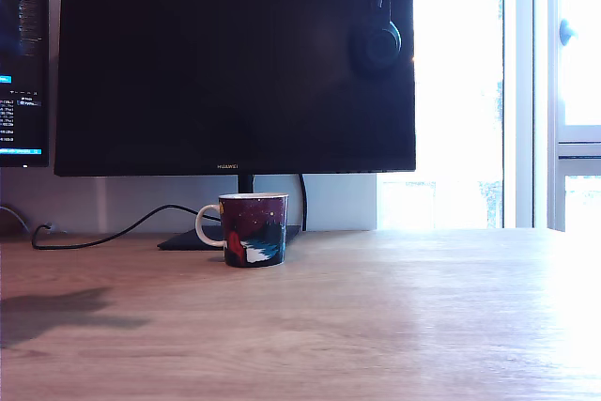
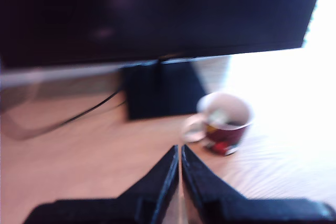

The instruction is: Pick up the coffee capsules from the table one by one and drop them inside the nearest coffee cup

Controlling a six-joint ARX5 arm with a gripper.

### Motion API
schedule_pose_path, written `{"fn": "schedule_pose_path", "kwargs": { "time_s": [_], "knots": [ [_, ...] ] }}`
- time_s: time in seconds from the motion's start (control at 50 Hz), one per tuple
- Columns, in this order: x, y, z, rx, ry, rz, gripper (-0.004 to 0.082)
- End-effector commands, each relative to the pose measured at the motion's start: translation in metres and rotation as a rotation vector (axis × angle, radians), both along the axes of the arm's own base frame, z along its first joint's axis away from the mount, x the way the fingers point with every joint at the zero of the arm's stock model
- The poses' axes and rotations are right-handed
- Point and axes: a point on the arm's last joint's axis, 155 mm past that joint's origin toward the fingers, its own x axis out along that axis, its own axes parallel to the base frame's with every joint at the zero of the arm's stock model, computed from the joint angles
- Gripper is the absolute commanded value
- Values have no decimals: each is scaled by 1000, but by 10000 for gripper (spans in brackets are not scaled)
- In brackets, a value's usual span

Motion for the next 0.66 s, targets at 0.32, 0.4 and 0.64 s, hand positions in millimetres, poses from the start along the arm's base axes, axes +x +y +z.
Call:
{"fn": "schedule_pose_path", "kwargs": {
  "time_s": [0.32,0.4,0.64],
  "knots": [
    [-36,15,-14,-102,-71,65,-20],
    [-38,16,-9,-106,-94,67,-20],
    [-41,18,-1,-112,-127,71,-19]
  ]
}}
